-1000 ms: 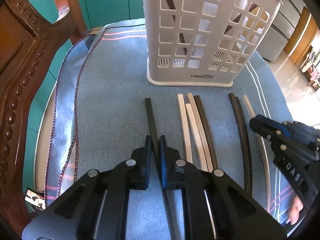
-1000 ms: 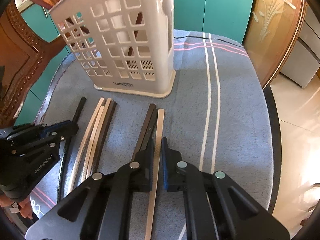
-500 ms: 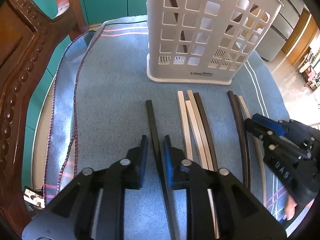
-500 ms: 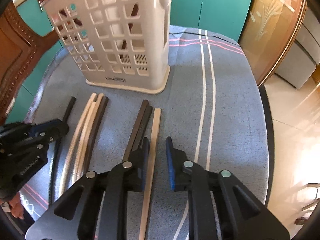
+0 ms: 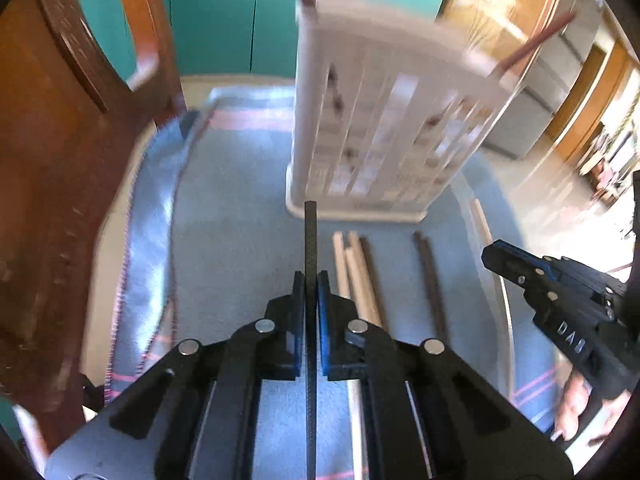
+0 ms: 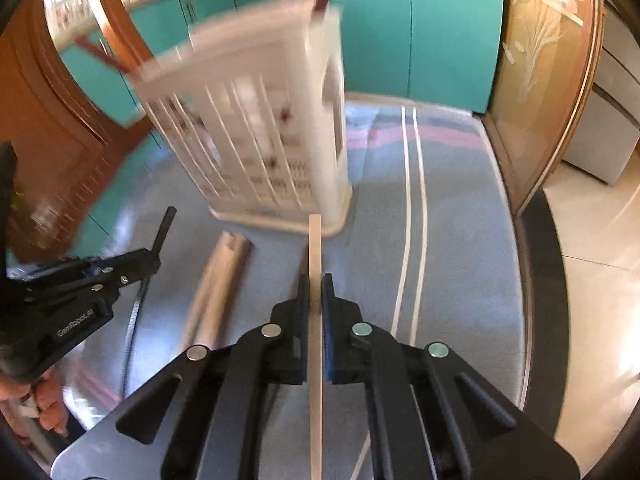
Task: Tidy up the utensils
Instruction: 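Lift both held chopsticks and carry them above the white basket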
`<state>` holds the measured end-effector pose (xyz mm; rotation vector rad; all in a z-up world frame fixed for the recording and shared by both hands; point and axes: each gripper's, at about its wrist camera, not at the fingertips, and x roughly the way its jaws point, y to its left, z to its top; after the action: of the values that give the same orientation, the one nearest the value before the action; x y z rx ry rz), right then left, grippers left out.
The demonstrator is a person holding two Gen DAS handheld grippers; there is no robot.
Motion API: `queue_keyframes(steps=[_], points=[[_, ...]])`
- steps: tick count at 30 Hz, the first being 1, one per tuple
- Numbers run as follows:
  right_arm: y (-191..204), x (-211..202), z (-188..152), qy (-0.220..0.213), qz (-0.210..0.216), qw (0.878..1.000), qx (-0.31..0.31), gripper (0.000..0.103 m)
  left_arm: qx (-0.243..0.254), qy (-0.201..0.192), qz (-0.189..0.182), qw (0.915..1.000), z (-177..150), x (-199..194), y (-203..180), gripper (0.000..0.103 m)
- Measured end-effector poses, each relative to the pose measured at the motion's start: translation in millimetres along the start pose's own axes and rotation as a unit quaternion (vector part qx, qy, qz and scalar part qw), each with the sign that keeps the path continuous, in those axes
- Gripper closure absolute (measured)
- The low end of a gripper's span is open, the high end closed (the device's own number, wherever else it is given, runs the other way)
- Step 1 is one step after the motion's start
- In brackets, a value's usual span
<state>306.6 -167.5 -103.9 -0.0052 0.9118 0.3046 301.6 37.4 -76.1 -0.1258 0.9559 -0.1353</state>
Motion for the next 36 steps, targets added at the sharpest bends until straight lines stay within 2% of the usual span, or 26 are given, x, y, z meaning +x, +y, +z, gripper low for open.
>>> queue_keyframes(steps=[3,7,9,13,16,20,25,28,33,36], points=[[-3.7,-38.5,7.1,-0.037,0.038,0.999,0.0,0.096,-0.004,-0.042,-0.024,0.9988,5.3,-40.2,0.4,0.096],[-2.9,-92.3,9.6,-0.092,0.075,0.993,-0.007,0.096,-0.006,-0.123,-0.05,0.9911,7.7,-105.4,-7.9,0.096],[-5.8,-112.2,10.6,-0.113,0.085,0.99,-0.006,0.096,-0.003,-0.171,-0.056,0.9837,6.9,-141.7,-11.4,0.096],[-9.8,-147.6,26.3,-0.156,0.113,0.981,0.01,0.096,-0.005,-0.24,-0.065,0.9687,27.7,-185.5,-19.7,0.096],[-5.5,-171.3,46.6,-0.194,0.133,0.972,0.017,0.096,-0.009,-0.276,-0.064,0.9589,48.7,-209.9,-23.0,0.096],[-1.9,-198.2,82.7,-0.239,0.129,0.962,0.038,0.096,-0.037,-0.319,-0.069,0.9445,84.3,-232.1,-18.5,0.096],[-5.3,-211.3,112.2,-0.306,0.111,0.943,0.066,0.096,-0.065,-0.354,-0.062,0.931,108.3,-234.2,-10.9,0.096],[-12.5,-205.6,116.1,-0.362,0.09,0.925,0.075,0.096,-0.071,-0.373,-0.04,0.9243,117.6,-225.0,-8.3,0.096],[-22.0,-166.3,130.1,-0.33,0.069,0.937,0.087,0.096,-0.08,-0.362,-0.038,0.9279,133.0,-181.4,-8.6,0.096],[-22.1,-142.0,131.5,-0.303,0.053,0.948,0.085,0.096,-0.082,-0.339,-0.025,0.9368,137.1,-148.4,-12.2,0.096]])
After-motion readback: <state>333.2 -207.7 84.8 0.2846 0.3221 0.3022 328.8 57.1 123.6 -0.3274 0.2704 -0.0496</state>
